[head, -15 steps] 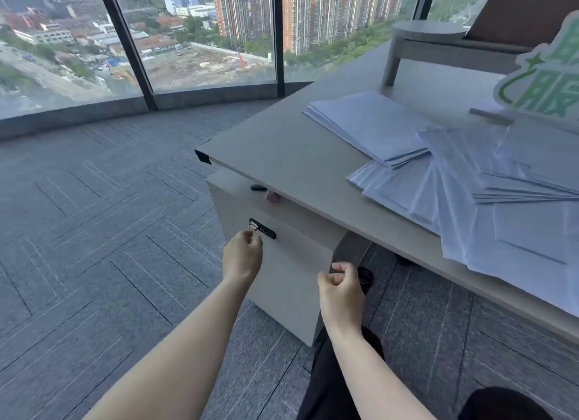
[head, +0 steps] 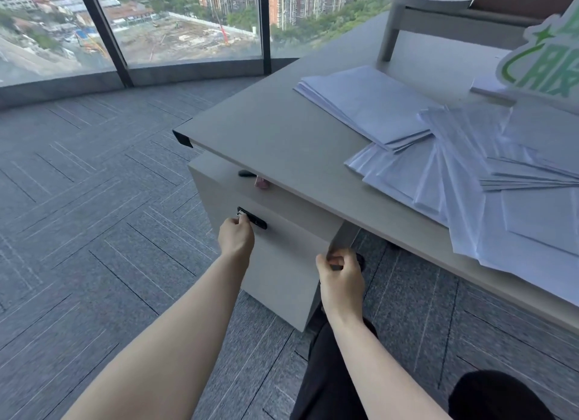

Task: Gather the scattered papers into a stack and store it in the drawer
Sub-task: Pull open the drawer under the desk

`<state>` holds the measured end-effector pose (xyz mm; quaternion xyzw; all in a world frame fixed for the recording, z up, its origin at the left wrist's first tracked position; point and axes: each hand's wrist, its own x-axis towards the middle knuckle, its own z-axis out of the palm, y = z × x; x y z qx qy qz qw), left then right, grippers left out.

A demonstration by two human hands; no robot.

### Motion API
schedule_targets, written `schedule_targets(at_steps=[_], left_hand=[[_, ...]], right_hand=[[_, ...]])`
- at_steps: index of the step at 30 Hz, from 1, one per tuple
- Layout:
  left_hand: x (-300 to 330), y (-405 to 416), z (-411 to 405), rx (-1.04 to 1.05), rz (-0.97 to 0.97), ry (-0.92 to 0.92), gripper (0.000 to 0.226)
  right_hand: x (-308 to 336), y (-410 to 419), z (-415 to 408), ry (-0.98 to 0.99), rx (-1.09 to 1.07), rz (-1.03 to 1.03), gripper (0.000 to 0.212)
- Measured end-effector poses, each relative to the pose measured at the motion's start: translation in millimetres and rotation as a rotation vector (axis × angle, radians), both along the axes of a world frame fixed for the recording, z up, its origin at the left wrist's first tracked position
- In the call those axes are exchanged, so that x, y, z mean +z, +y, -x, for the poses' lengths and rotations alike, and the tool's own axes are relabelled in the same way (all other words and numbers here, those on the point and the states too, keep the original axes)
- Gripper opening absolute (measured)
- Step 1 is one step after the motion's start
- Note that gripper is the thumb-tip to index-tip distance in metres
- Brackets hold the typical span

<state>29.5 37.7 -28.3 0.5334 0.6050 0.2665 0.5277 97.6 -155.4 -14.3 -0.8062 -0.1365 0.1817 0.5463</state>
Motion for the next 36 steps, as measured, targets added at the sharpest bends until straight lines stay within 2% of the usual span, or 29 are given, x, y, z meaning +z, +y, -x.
schedule_targets(at_steps=[5,14,20,28,36], left_hand=[[10,-2,-4,0.066,0.034,-0.015,0.027],[7,-3,-7,0.123,0.127,-0.181,0.017],[4,-3,-5,0.135,0.169,-0.247,0.018],[1,-10,16,0.168,0.179,-0.26,0.015],[3,-27,57,0.208,0.2,-0.302,0.022]], right_hand=[[-4,-3,-4,-0.028,0.033,-0.028,0.009],[-4,-6,-7,-0.08,0.062,-0.04,0.014],[-9,-10,-12,-0.099,0.105,-0.007,0.016],[-1,-26,-10,-0.155,0.301,0.081,0.018],[2,-41,7,-0.18,0.463,0.129,0.028]])
